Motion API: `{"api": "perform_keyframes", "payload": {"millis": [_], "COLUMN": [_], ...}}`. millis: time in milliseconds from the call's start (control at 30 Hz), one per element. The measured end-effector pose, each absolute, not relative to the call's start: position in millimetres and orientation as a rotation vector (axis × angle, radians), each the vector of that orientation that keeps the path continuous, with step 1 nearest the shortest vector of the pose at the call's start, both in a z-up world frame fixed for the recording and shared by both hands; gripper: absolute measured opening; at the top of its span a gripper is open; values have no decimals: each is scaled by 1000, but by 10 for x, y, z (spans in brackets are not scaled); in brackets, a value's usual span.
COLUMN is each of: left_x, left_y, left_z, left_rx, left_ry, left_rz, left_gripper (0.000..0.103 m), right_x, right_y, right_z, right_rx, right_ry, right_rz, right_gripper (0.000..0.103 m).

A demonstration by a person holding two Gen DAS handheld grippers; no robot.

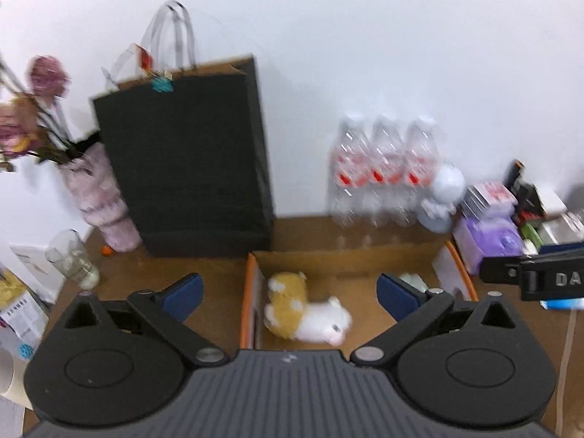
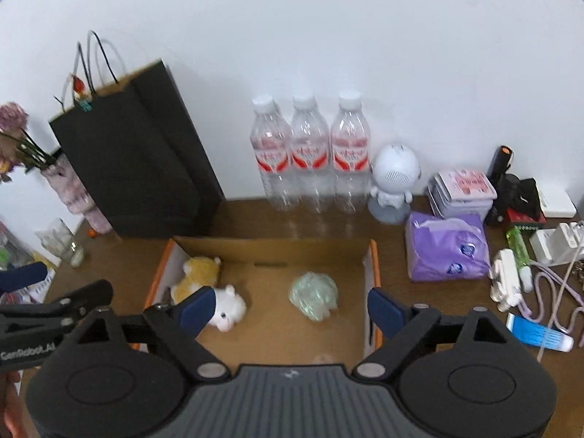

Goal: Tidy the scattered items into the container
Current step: 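Withdraw both tools from the box back toward the remaining items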

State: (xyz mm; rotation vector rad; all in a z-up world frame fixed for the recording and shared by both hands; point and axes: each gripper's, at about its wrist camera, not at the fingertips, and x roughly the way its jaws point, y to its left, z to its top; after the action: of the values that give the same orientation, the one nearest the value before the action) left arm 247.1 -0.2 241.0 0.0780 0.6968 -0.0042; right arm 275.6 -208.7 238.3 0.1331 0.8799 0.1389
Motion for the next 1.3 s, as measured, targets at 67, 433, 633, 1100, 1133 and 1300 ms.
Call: {"api": "perform_keyframes", "payload": {"millis": [67,433,633,1100,1133,1300], "left_x": [2342,1781,1688,1356,1281,779], "left_y": [17,-10,-94,28,45,95], "left_z": [2270,1159,927,858,868,850], "left_rx": [87,77,46,16,2,-32], "left_ry": [622,344,289,285,300,344], "left_rz": [-17,-83,-103,-47,-58,-111], "left_gripper": [103,103,103,103,103,103], "right_x": [2646,2095,1892,1524,1442,947], "right_y": [-2099,-2174,-2048,-2151,-2137,-2128], "right_z": [2268,1178,878,807,804,752], "right_rx": [135,172,68,126,113,102], "right_ry": [804,494,391,356,356,373], "right_rz": [144,121,103,116,114,126], "right_gripper": [92,94,100,99,99,99]}}
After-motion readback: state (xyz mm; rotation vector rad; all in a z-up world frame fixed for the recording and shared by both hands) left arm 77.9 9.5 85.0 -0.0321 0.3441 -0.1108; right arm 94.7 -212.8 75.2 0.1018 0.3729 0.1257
